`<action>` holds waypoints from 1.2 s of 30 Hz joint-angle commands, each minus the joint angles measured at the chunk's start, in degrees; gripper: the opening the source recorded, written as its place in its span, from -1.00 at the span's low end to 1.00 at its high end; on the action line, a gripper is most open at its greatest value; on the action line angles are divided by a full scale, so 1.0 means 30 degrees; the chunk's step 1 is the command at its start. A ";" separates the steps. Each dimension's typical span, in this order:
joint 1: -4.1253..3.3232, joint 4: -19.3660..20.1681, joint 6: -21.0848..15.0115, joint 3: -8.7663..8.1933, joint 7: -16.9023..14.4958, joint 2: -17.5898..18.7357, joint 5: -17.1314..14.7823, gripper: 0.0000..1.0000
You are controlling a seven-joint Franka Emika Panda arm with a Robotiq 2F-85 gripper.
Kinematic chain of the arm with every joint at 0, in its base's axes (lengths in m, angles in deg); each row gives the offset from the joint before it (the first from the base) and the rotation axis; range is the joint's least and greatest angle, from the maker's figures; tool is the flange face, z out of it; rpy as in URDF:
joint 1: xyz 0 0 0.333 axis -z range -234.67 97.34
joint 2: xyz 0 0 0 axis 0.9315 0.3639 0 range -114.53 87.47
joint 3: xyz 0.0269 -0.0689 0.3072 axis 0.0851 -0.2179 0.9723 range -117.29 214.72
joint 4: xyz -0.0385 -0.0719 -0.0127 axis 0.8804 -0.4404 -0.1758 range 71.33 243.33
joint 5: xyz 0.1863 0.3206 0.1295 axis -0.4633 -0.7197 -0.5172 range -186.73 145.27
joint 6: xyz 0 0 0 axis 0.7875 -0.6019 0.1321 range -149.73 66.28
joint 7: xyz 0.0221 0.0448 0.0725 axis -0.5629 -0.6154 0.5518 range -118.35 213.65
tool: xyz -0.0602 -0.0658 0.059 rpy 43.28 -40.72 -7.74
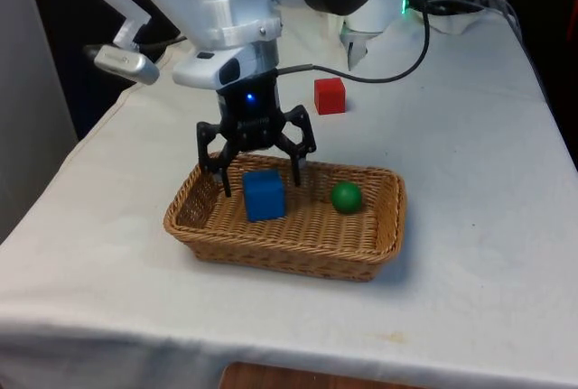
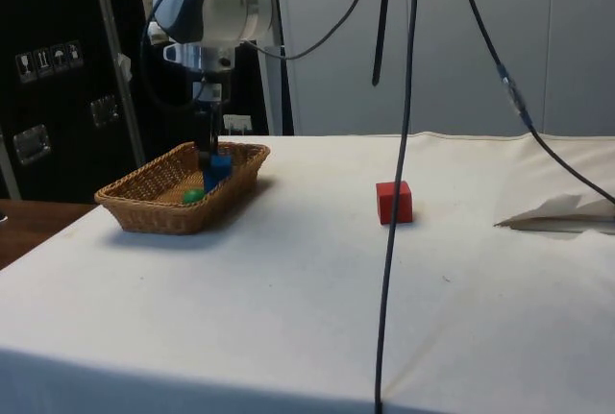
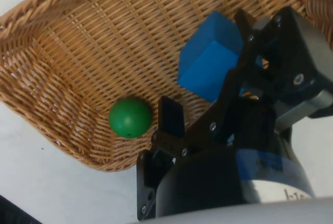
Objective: Place all non-red objects into the basket.
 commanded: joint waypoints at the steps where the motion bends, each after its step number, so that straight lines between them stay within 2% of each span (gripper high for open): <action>1: -0.0057 0.0076 0.0363 -0.0153 0.0229 -0.0325 0.0057 1.00; 2: -0.0095 0.0134 0.0439 -0.0210 0.0306 -0.0439 0.0057 1.00; 3: -0.0019 -0.0038 0.0191 -0.0095 0.0134 -0.0153 -0.0019 1.00; 5: -0.0210 0.0325 0.0688 -0.0363 0.0458 -0.0745 0.0038 1.00; 12: -0.0477 0.1356 0.0917 -0.0611 0.0535 -0.1891 0.0134 1.00; 13: -0.0325 0.1127 0.0936 -0.0458 0.0401 -0.1719 0.0000 1.00; 14: -0.0573 0.1719 0.0917 -0.0688 0.0535 -0.2254 0.0172 1.00; 20: -0.0821 0.2979 0.0840 -0.0821 0.0477 -0.3438 0.0458 1.00; 21: -0.0668 0.2788 0.0936 -0.0668 0.0401 -0.3304 0.0306 1.00; 22: -0.0859 0.3151 0.0840 -0.0840 0.0477 -0.3610 0.0497 1.00; 28: -0.1127 0.4202 0.0783 -0.1031 0.0458 -0.4622 0.0764 1.00; 29: -0.0955 0.4221 0.0936 -0.0879 0.0363 -0.4698 0.0707 1.00; 30: -0.1184 0.4565 0.0745 -0.1050 0.0477 -0.4966 0.0917 1.00; 34: -0.1375 0.5271 0.0649 -0.1127 0.0554 -0.5653 0.1280 1.00; 36: -0.1566 0.5768 0.0573 -0.1165 0.0668 -0.6226 0.1585 1.00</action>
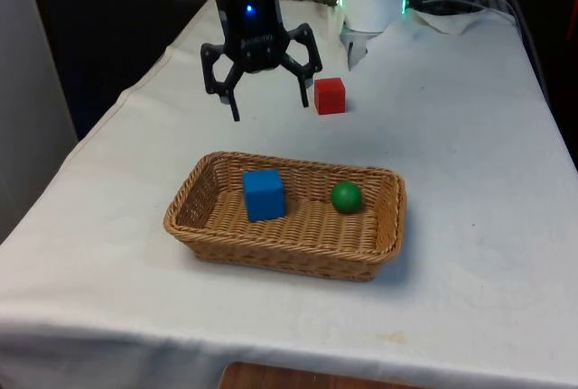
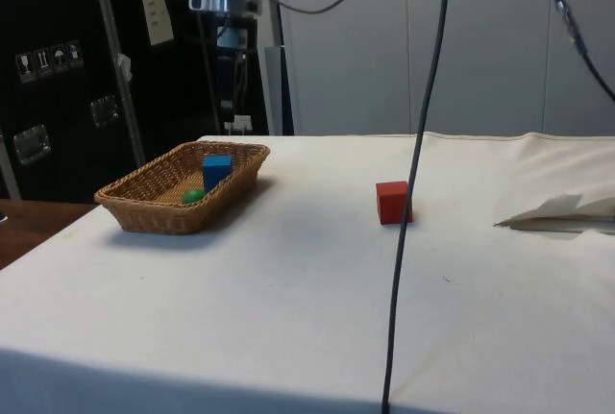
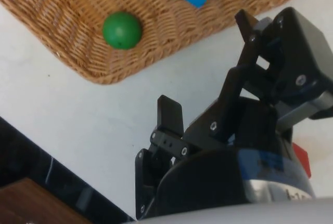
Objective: Place all non-red objects into the basket.
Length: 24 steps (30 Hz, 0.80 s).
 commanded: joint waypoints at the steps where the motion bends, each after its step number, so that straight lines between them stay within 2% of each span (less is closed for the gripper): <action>1: -0.0038 0.0153 -0.0019 0.0000 0.0019 -0.0172 0.0115 1.00; 2: -0.0401 0.0630 -0.0325 -0.0210 0.0306 -0.0611 0.0516 1.00; 10: -0.0898 0.1872 -0.0573 -0.0095 0.0859 -0.2158 0.1604 1.00; 11: -0.0668 0.1681 -0.0267 0.0057 0.0668 -0.2005 0.1394 1.00; 12: -0.0955 0.1967 -0.0573 -0.0095 0.0917 -0.2311 0.1738 1.00; 19: -0.1394 0.2731 -0.0745 0.0038 0.1509 -0.3419 0.2788 1.00; 20: -0.1127 0.2502 -0.0382 0.0210 0.1280 -0.3266 0.2559 1.00; 21: -0.1432 0.2827 -0.0764 0.0076 0.1604 -0.3571 0.2922 1.00; 24: -0.1585 0.3228 -0.0936 0.0267 0.2044 -0.4144 0.3438 1.00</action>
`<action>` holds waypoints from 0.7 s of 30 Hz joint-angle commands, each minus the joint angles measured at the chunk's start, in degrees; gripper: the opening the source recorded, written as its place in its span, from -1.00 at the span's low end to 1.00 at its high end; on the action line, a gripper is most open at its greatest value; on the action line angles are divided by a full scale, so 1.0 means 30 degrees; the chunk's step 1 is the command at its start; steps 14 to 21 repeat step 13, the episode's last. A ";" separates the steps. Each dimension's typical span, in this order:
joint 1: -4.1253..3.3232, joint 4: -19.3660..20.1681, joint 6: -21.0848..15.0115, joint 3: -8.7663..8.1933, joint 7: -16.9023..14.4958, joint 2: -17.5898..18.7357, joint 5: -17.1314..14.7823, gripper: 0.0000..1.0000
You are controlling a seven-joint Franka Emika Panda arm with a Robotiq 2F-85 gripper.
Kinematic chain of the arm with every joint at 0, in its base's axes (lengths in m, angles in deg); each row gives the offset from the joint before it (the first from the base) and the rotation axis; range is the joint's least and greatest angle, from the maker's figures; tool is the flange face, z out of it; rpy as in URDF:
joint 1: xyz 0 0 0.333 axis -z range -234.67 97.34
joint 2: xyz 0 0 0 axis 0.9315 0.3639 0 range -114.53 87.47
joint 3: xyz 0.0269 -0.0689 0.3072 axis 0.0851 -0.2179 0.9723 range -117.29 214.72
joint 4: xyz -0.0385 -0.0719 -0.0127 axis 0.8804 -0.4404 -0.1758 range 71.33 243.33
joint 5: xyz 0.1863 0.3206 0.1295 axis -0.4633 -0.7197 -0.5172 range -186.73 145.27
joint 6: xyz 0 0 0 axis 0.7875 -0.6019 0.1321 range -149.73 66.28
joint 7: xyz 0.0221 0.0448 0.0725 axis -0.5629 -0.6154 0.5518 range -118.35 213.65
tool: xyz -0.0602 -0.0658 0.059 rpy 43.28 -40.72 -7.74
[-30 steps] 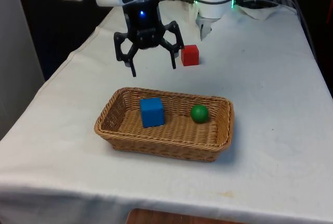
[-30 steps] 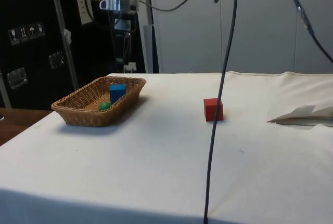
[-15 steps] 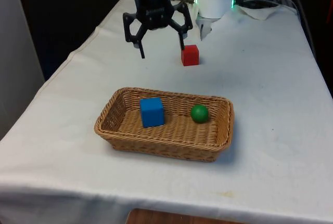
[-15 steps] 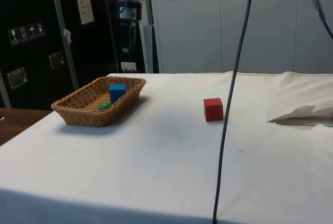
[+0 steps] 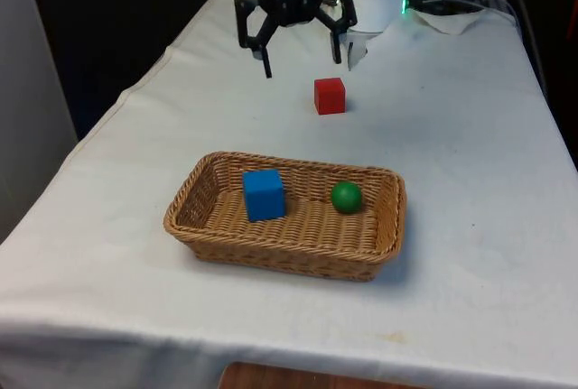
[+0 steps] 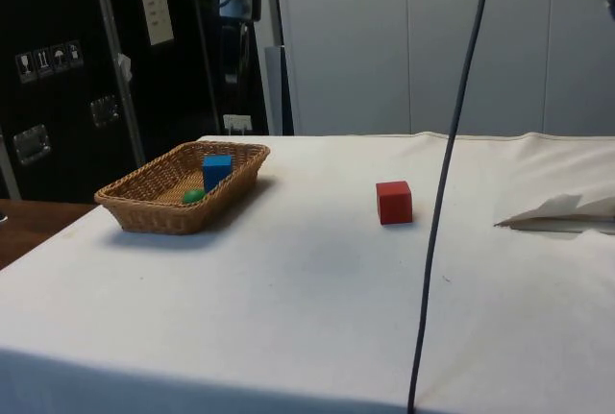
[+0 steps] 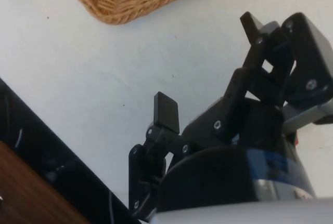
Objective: Place all non-red objects into the basket.
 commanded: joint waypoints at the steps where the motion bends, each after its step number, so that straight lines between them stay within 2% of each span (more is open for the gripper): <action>1: -0.0248 0.0248 -0.0325 -0.0115 0.0344 -0.0229 0.0344 1.00; 3: -0.0325 0.0420 -0.0401 0.0000 0.0573 -0.0497 0.0611 1.00; 4: -0.0095 0.0267 -0.0076 0.0172 0.0382 -0.0439 0.0420 1.00; 5: -0.0325 0.0497 -0.0420 0.0076 0.0668 -0.0611 0.0745 1.00; 6: -0.0344 0.0573 -0.0458 0.0134 0.0745 -0.0726 0.0840 1.00; 8: -0.0248 0.0668 -0.0573 0.0344 0.0802 -0.0802 0.0955 1.00; 13: -0.0134 0.0611 -0.0382 0.0439 0.0668 -0.0802 0.0802 1.00; 21: -0.0134 0.0611 -0.0382 0.0439 0.0668 -0.0802 0.0802 1.00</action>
